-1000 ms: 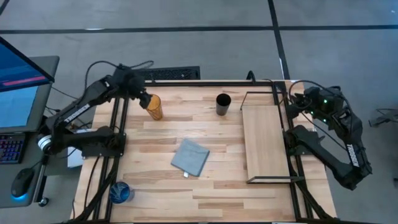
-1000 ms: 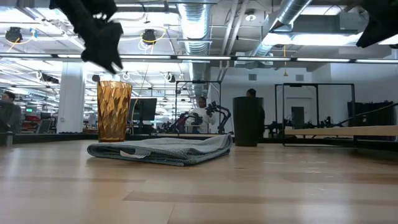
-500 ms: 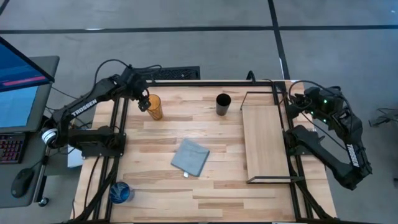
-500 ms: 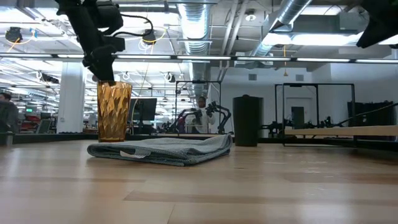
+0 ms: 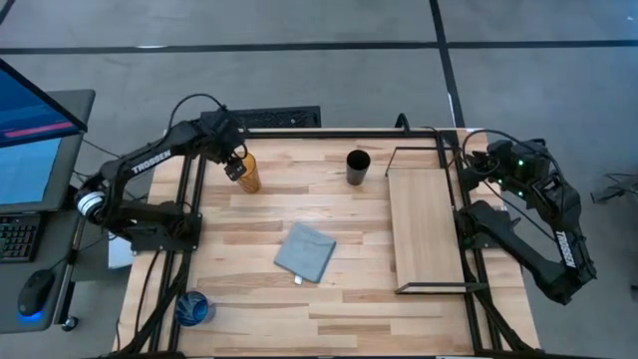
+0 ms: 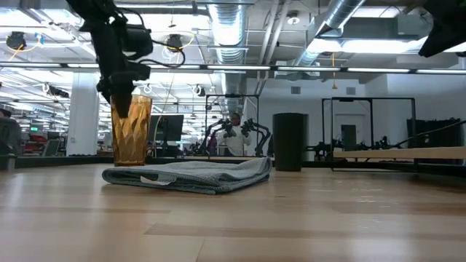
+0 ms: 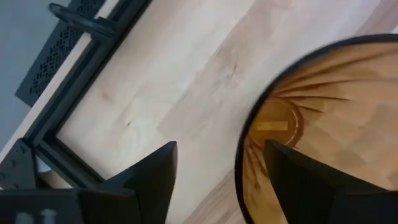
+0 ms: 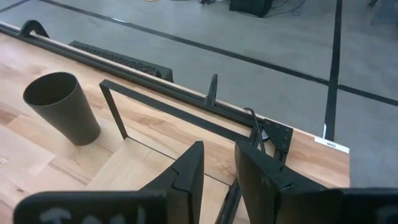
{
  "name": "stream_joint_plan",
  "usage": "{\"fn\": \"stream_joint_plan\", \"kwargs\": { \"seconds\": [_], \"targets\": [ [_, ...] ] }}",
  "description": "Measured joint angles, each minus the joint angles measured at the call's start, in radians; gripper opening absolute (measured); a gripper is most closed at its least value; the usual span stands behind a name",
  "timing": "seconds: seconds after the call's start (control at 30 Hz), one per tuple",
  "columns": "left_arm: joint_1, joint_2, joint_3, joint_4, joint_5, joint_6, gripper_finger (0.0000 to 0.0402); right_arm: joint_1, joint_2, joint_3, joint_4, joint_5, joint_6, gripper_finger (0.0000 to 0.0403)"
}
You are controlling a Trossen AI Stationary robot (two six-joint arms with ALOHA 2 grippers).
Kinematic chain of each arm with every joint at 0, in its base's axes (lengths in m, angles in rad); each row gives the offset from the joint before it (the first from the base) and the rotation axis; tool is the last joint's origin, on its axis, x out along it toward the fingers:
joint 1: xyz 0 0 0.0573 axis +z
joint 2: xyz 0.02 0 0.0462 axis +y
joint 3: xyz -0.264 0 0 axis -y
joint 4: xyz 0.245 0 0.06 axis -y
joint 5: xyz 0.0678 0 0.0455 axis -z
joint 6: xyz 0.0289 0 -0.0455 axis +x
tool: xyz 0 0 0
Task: Stack small to large cups/mugs on shelf
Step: Put the brown cup on the shelf
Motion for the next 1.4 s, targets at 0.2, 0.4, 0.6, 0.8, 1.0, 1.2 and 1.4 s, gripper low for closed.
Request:
{"fn": "stream_joint_plan", "kwargs": {
  "seconds": [0.2,0.4,0.6,0.8,1.0,1.2,1.4],
  "targets": [
    [-0.009,0.035,0.000,0.023,0.015,0.019,0.0148,0.000,0.000,0.000,0.001,0.000,0.002,0.0113],
    [-0.013,0.035,0.000,0.023,0.029,0.070,0.0031,0.000,0.000,0.000,0.001,0.000,0.001,0.0113],
    [-0.013,0.037,0.021,0.055,0.068,0.073,0.0007,0.000,0.000,0.000,0.014,0.000,0.007,0.0113],
    [-0.013,0.036,0.210,0.058,0.117,0.056,0.0002,0.000,0.000,0.000,0.013,0.000,0.060,0.0113],
    [-0.024,0.035,0.448,0.080,0.241,0.015,0.0001,0.000,0.000,0.000,0.013,0.000,0.085,0.0113],
    [-0.079,0.087,0.690,0.093,0.337,-0.034,0.0001,0.000,0.000,0.000,0.018,0.000,0.088,0.0113],
    [-0.162,0.242,0.944,0.012,0.342,0.014,0.0000,0.000,0.000,0.000,0.028,0.000,0.088,0.0113]
  ]
}}
